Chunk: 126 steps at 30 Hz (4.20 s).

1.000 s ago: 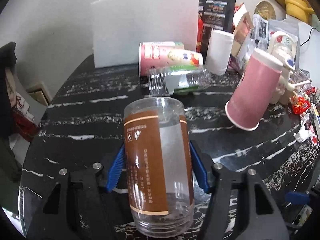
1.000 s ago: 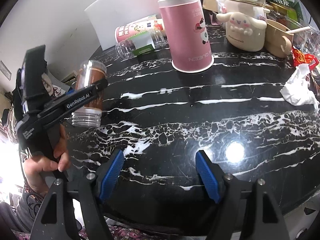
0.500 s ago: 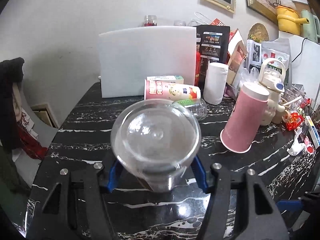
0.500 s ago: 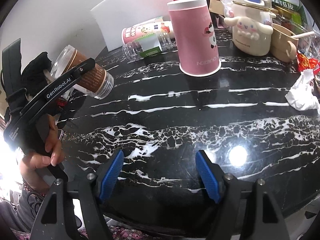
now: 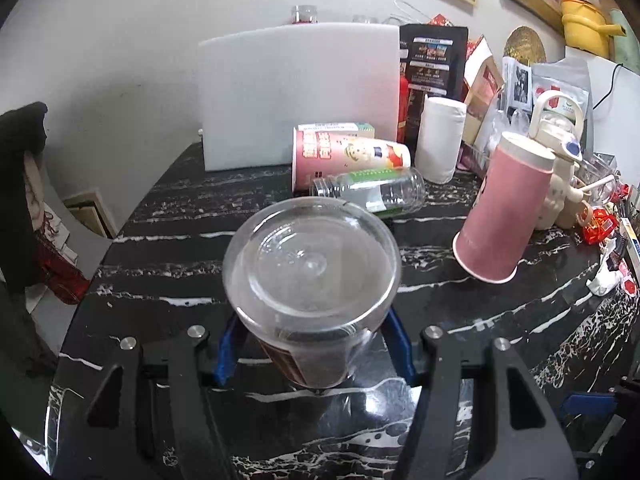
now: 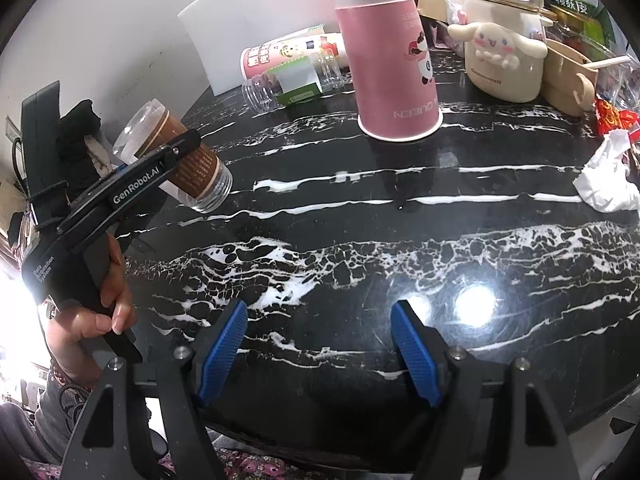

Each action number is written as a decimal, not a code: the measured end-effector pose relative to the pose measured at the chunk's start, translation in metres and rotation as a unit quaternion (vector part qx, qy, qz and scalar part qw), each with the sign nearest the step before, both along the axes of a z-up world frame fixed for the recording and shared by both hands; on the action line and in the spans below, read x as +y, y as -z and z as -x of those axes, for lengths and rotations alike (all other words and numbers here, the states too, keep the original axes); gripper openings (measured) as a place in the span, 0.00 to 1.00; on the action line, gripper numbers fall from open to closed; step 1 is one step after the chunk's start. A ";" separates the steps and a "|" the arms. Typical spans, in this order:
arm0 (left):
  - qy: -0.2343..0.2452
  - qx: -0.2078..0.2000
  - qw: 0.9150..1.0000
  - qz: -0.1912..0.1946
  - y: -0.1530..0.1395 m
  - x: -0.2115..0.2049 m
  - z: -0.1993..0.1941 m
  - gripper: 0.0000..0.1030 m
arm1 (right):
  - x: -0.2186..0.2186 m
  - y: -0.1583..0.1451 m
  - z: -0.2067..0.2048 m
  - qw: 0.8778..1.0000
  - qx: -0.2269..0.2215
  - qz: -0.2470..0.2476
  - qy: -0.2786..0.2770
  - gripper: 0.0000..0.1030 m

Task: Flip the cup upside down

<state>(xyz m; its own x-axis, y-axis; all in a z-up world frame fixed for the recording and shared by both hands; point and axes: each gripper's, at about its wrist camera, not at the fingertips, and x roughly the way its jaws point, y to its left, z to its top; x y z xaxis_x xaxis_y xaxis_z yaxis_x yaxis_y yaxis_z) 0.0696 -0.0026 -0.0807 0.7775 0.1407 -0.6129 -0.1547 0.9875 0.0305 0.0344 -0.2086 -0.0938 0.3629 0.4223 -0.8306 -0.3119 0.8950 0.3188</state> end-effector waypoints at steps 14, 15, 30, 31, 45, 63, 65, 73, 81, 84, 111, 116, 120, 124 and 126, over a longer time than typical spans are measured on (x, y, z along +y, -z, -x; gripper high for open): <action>-0.006 0.012 1.000 -0.013 0.000 -0.003 -0.001 0.67 | -0.001 0.000 0.001 1.000 0.001 0.000 0.000 0.72; -0.006 0.011 1.000 -0.015 0.000 -0.004 -0.001 0.70 | -0.001 0.000 0.001 1.000 0.001 0.000 0.000 0.72; -0.006 0.013 1.000 -0.024 -0.005 -0.010 0.000 0.86 | -0.002 -0.002 0.003 1.000 0.001 0.002 0.003 0.72; -0.009 0.012 1.000 -0.022 -0.006 -0.008 0.001 0.86 | -0.003 -0.002 0.004 1.000 0.000 0.001 0.003 0.72; -0.022 0.003 1.000 0.008 -0.059 0.014 0.023 0.86 | 0.005 -0.039 0.003 0.998 -0.048 0.030 -0.006 0.72; -0.070 0.007 0.998 -0.003 -0.139 0.047 0.086 0.86 | 0.051 -0.098 -0.001 0.989 -0.131 0.051 -0.047 0.72; -0.076 0.012 0.997 -0.002 -0.141 0.051 0.093 0.87 | 0.057 -0.104 -0.002 0.988 -0.139 0.055 -0.049 0.72; -0.086 0.037 0.996 0.005 -0.132 0.060 0.113 0.88 | 0.079 -0.118 -0.002 0.983 -0.164 0.057 -0.063 0.73; -0.097 0.048 0.994 -0.005 -0.117 0.059 0.120 0.88 | 0.096 -0.115 -0.001 0.982 -0.167 0.064 -0.067 0.74; -0.095 0.059 0.994 0.003 -0.110 0.060 0.121 0.88 | 0.099 -0.111 -0.002 0.983 -0.162 0.065 -0.065 0.74; -0.084 0.085 0.993 0.019 -0.094 0.062 0.111 0.88 | 0.106 -0.100 0.001 0.985 -0.148 0.069 -0.063 0.74; -0.082 0.087 0.993 0.019 -0.092 0.062 0.110 0.88 | 0.104 -0.100 0.000 0.985 -0.146 0.069 -0.060 0.74; -0.076 0.092 0.993 0.020 -0.090 0.060 0.108 0.88 | 0.102 -0.098 0.000 0.986 -0.143 0.069 -0.058 0.74; -0.070 0.094 0.993 0.017 -0.090 0.057 0.106 0.88 | 0.101 -0.097 -0.001 0.986 -0.140 0.069 -0.057 0.74; -0.067 0.095 0.993 0.016 -0.090 0.055 0.105 0.88 | 0.100 -0.097 0.000 0.986 -0.139 0.070 -0.056 0.74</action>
